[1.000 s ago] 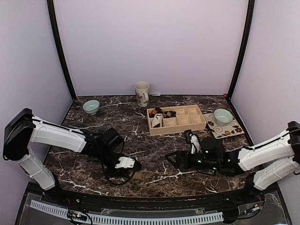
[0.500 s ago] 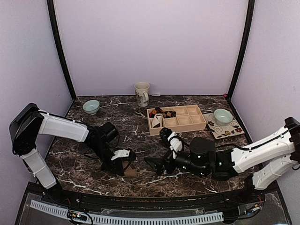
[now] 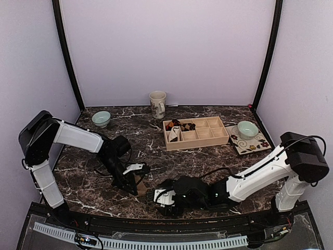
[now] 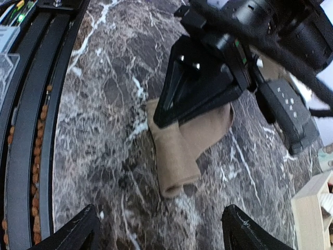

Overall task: Roll the socks
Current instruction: Roll the sock at the center of the board.

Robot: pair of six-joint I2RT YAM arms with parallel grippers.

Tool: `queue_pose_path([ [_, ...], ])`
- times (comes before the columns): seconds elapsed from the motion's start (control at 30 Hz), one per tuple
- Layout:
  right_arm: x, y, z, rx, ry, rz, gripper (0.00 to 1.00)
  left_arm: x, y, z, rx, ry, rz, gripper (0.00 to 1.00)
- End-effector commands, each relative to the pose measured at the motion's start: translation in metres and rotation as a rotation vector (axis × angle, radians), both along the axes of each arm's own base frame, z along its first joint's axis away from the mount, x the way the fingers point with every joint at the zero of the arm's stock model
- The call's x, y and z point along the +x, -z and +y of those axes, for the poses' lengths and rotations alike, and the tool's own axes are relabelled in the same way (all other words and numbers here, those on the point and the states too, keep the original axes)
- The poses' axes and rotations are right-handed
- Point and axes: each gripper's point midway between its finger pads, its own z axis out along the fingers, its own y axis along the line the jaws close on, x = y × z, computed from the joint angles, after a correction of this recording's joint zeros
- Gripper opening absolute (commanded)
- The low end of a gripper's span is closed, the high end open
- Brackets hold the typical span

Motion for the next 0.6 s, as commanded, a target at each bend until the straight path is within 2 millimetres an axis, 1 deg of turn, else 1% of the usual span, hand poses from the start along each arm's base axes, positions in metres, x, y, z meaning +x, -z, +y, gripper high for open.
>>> queue_pose_path([
  [0.0, -0.002, -0.007, 0.036, 0.027, -0.146, 0.004, 0.78, -0.027, 0.029, 0.035, 0.19, 0.027, 0.096, 0.05],
  [0.13, 0.004, -0.001, 0.054, 0.043, -0.206, 0.044, 0.7, -0.027, 0.027, 0.035, 0.187, 0.033, 0.102, 0.05],
  [0.23, 0.009, 0.006, 0.063, 0.046, -0.236, 0.051, 0.67, -0.028, 0.028, 0.037, 0.196, 0.042, 0.096, 0.05],
  [0.33, 0.012, 0.013, 0.068, 0.044, -0.256, 0.055, 0.66, -0.028, 0.03, 0.04, 0.202, 0.047, 0.088, 0.06],
  [0.47, 0.011, 0.022, 0.07, 0.037, -0.275, 0.066, 0.63, -0.029, 0.033, 0.043, 0.208, 0.048, 0.077, 0.06],
  [0.53, 0.012, 0.029, 0.071, 0.028, -0.275, 0.066, 0.59, -0.029, 0.034, 0.044, 0.212, 0.051, 0.072, 0.06],
  [0.57, 0.015, 0.031, 0.072, 0.029, -0.265, 0.064, 0.55, -0.028, 0.035, 0.044, 0.214, 0.052, 0.067, 0.06],
])
